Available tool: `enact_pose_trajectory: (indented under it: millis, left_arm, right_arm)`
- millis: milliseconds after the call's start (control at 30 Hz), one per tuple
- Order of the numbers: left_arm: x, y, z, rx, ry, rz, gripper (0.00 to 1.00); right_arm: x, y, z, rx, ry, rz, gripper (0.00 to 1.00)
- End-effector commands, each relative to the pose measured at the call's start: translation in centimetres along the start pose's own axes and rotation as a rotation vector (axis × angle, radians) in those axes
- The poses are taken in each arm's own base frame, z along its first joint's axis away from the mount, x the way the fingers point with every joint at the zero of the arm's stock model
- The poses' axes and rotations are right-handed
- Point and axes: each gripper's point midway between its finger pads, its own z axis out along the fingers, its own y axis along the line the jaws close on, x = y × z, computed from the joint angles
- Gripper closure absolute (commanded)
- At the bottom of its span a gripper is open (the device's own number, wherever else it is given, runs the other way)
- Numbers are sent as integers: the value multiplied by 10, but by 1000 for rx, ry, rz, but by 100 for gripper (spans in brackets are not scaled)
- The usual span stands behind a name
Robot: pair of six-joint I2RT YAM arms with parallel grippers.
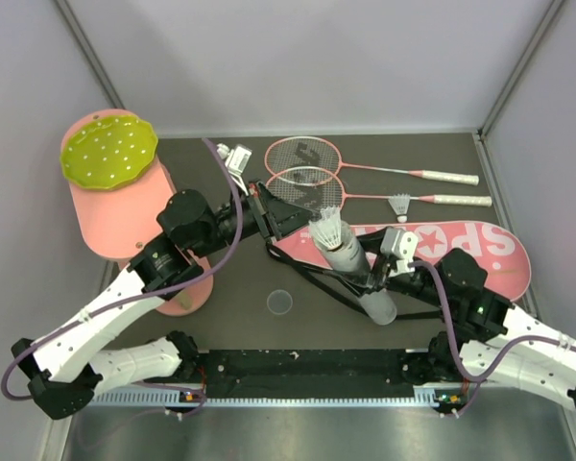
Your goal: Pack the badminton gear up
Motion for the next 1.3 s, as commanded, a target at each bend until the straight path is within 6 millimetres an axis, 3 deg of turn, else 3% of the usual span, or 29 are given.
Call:
enact_pose_trajectory:
  millis: [0, 233, 367, 400, 467, 567, 600, 700, 733, 833, 900, 967, 1000, 1067, 1100, 1133, 1167, 1200, 1267]
  left_arm:
    - [5, -16, 4, 91, 47, 0, 100]
    - [-3, -22, 0, 79, 52, 74, 97]
    - [-7, -23, -4, 58, 51, 126, 85]
    - [-6, -22, -5, 56, 53, 127, 77]
    - [-4, -22, -6, 60, 58, 127, 71]
    - [-1, -19, -9, 61, 63, 151, 48]
    - [-3, -19, -13, 57, 45, 162, 36]
    - [-14, -20, -35, 27, -29, 238, 14]
    - [-24, -12, -40, -28, -85, 271, 6]
    - [-32, 6, -61, -107, -185, 325, 5]
    - [-20, 22, -68, -117, -198, 342, 7]
    - [-15, 15, -71, -46, -213, 392, 9]
    - [-2, 29, -67, -52, -180, 402, 9]
    - [-1, 24, -63, 8, -207, 421, 4]
    - [17, 38, -57, 25, -178, 398, 1]
    - [23, 39, -54, 63, -182, 383, 1]
    - [20, 22, -50, 168, -233, 390, 1]
    - [34, 33, -46, 180, -209, 330, 1]
    - [44, 37, -35, 221, -194, 305, 1]
  right_arm:
    - [-49, -18, 7, 76, -157, -2, 79]
    - [-39, -22, 17, 91, -116, 4, 79]
    - [-35, -27, 19, 122, -90, 7, 79]
    - [-34, -28, 19, 123, -94, 7, 79]
    - [-38, -26, 21, 114, -118, -1, 78]
    - [-38, -26, 23, 111, -123, -12, 78]
    - [-37, -26, 23, 113, -127, -11, 78]
    - [-43, -29, 16, 137, -164, 8, 78]
    - [-44, -33, 13, 164, -169, 26, 78]
    - [-51, -46, 5, 256, -230, 116, 76]
    - [-52, -71, -4, 413, -247, 224, 74]
    - [-54, -85, -11, 513, -284, 356, 74]
    - [-58, -87, -12, 527, -313, 406, 74]
    - [-64, -94, -14, 568, -354, 455, 74]
    - [-65, -96, -11, 579, -362, 496, 74]
    - [-65, -100, -11, 601, -362, 515, 74]
    - [-62, -101, -8, 611, -342, 529, 74]
    - [-69, -102, -6, 611, -357, 558, 74]
    - [-69, -103, 0, 618, -350, 585, 74]
